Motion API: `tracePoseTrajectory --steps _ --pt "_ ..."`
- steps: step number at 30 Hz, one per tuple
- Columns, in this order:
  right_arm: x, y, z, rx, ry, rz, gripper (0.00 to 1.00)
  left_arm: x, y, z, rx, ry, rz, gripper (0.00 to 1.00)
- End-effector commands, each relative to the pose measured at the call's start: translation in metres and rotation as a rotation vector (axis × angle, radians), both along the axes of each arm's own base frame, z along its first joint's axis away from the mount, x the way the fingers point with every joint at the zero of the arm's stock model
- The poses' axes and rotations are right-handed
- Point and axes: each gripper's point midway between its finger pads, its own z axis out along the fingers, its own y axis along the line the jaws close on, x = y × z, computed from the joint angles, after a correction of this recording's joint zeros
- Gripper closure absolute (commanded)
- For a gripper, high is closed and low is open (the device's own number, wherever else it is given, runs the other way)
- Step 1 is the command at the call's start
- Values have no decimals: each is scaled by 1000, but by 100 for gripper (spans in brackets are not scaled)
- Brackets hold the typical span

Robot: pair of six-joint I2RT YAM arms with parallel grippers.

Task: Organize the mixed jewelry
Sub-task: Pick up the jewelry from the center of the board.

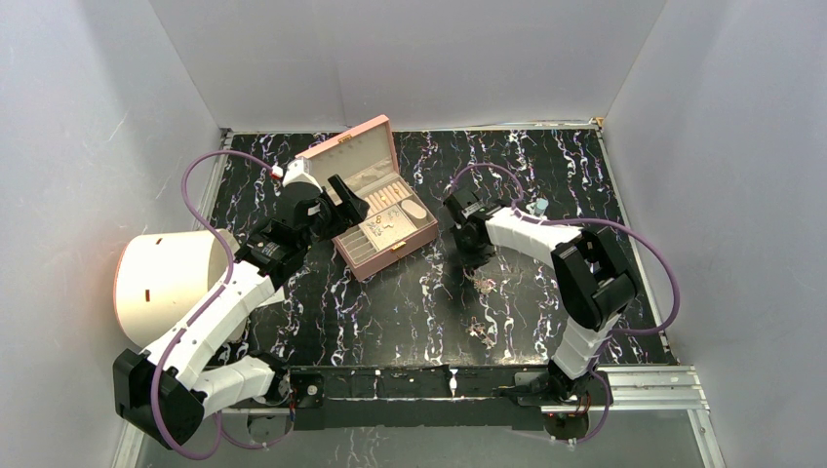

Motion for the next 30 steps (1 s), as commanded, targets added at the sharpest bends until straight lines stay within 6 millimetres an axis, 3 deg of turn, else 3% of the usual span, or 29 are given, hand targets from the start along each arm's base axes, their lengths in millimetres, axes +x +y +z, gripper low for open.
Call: tracePoseTrajectory --steps 1,11,17,21,30 --pt "-4 -1 -1 4 3 -13 75 0 4 12 -11 -30 13 23" --pt "0 0 -17 -22 22 -26 76 0 5 12 -8 -31 15 23" --pt "8 5 -10 -5 -3 -53 75 -1 7 13 -1 -31 19 23" --pt "12 -3 -8 -50 -25 -78 75 -1 6 13 -2 -33 17 23" --pt "2 -8 -26 -77 25 -74 79 -2 6 13 -2 -30 18 23"
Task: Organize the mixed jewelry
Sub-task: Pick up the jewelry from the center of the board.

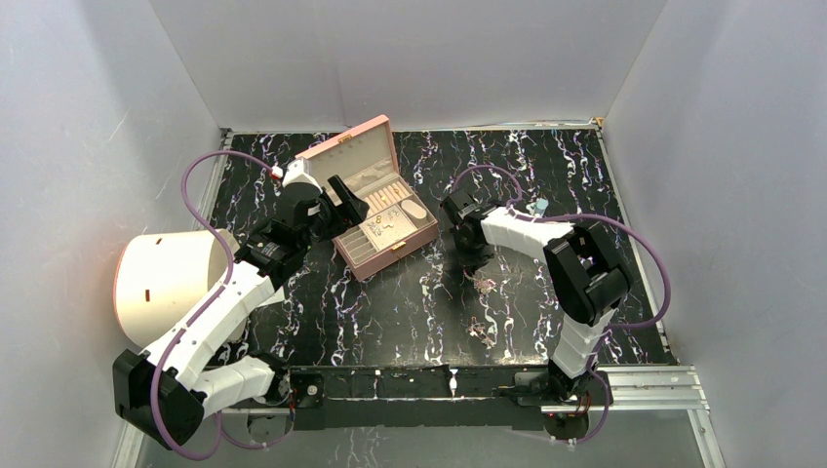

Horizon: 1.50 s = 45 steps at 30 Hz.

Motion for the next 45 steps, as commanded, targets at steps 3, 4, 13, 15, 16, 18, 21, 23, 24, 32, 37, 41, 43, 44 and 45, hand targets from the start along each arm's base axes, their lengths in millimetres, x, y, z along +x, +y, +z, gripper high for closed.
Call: tracePoseTrajectory --steps 3,4,13,15,16,18,21,23,24,32,37,41,43,44,45 --pt "-5 -9 -22 -61 38 -14 84 0 5 13 -8 -35 16 23" --pt "-6 -10 -24 -67 41 -13 88 0 5 14 -10 -35 14 23" --pt "18 -11 6 -98 -80 3 100 1 -18 31 -58 -106 -107 23" --pt "27 -8 24 -88 -137 21 100 3 -18 34 -49 -131 -116 23" --pt "31 -7 35 -78 -169 29 100 4 -17 36 -42 -141 -117 23" --pt "36 -4 55 -59 -220 53 100 6 -15 40 -26 -165 -110 24" --pt "39 1 80 -15 -276 87 100 10 -10 48 -5 -204 -93 24" --pt "40 3 94 8 -305 108 100 12 -6 54 0 -226 -71 24" --pt "40 4 101 19 -317 116 100 13 -4 57 4 -238 -64 24" --pt "45 17 159 118 -424 172 100 27 -8 79 21 -313 -83 25" --pt "46 26 189 174 -466 217 100 28 -36 78 33 -341 -266 26" --pt "44 35 210 223 -490 267 100 24 -55 79 43 -395 -404 27" --pt "45 40 222 249 -510 285 100 23 -64 85 39 -453 -459 27" --pt "45 42 229 263 -518 296 100 20 -68 85 31 -467 -490 27" --pt "45 45 235 277 -525 307 100 20 -72 90 20 -505 -511 27"
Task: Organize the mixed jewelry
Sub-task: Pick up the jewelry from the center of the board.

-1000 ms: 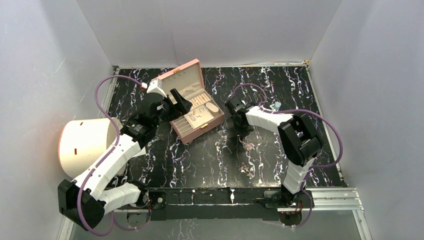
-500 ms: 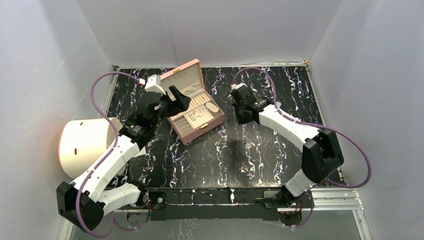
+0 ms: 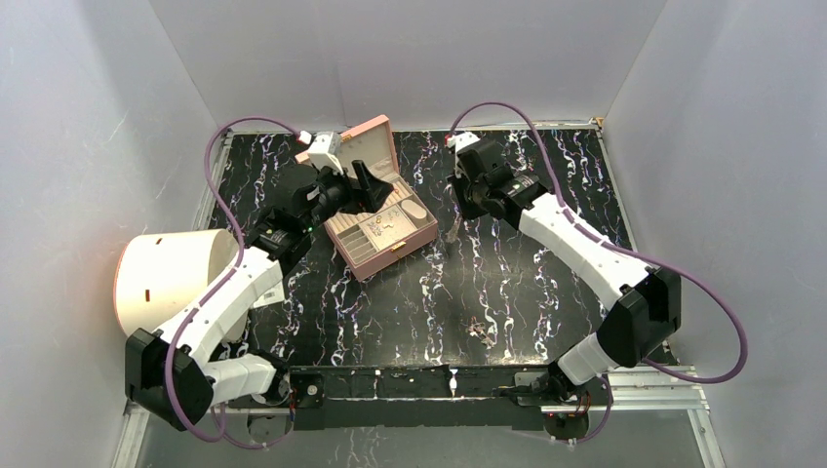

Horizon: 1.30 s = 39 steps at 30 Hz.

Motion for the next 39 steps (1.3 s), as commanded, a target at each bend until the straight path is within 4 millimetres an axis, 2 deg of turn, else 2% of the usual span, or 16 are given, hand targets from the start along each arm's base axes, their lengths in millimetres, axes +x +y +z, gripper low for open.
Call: tracePoseTrajectory --steps 1,7,11,18,21,26,33,35,39 --pt "1 16 62 104 -111 92 100 -7 -24 41 -47 -209 -179 27" --pt "-4 32 102 187 -150 184 100 -17 -54 42 -84 -255 -379 28" --pt "-15 45 123 244 -140 270 100 -18 -67 37 -190 -252 -428 30" --pt "-29 65 158 341 -140 384 100 -10 -77 31 -212 -249 -456 33" --pt "-31 69 163 350 -119 403 100 -9 -80 34 -217 -273 -472 37" --pt "-35 72 166 372 -106 418 100 -18 -91 36 -254 -274 -569 39" --pt "-44 75 169 401 -88 450 100 -52 -112 42 -333 -256 -793 42" --pt "-45 75 170 405 -88 452 100 -59 -116 41 -338 -247 -842 47" --pt "-44 76 171 411 -92 449 100 -59 -114 39 -334 -251 -842 66"
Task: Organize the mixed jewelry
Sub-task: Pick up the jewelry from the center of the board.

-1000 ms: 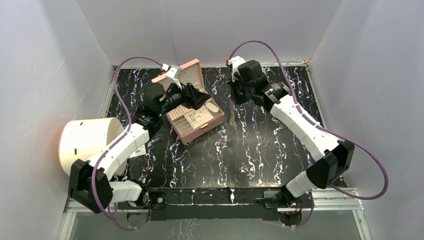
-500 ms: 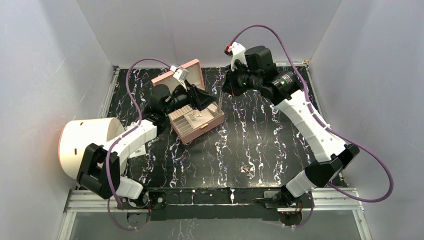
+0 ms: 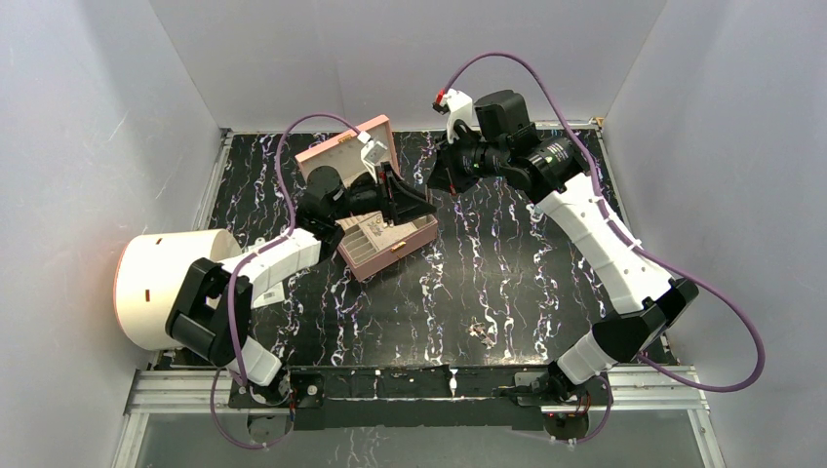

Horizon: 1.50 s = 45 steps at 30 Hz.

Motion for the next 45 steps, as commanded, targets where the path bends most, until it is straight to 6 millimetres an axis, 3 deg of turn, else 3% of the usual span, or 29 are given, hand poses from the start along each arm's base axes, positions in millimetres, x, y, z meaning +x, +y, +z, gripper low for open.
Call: tracePoseTrajectory --steps 1,11,19,27,32,37,45 --pt "-3 4 26 61 -55 20 100 -13 1 33 -54 -116 -61 69" --pt "-4 2 24 57 -51 16 100 -3 12 35 -57 -132 10 76" --pt "-4 2 23 61 -53 9 100 -4 11 37 -56 -144 -12 100" --pt "5 0 18 57 -67 -38 100 3 17 39 -29 -176 66 100" --pt "17 2 15 74 -92 -76 100 29 38 27 104 -192 285 100" --pt "31 15 14 114 -109 -81 100 42 63 22 236 -170 444 100" --pt "59 43 16 179 -146 -77 100 52 96 35 322 -130 636 100"
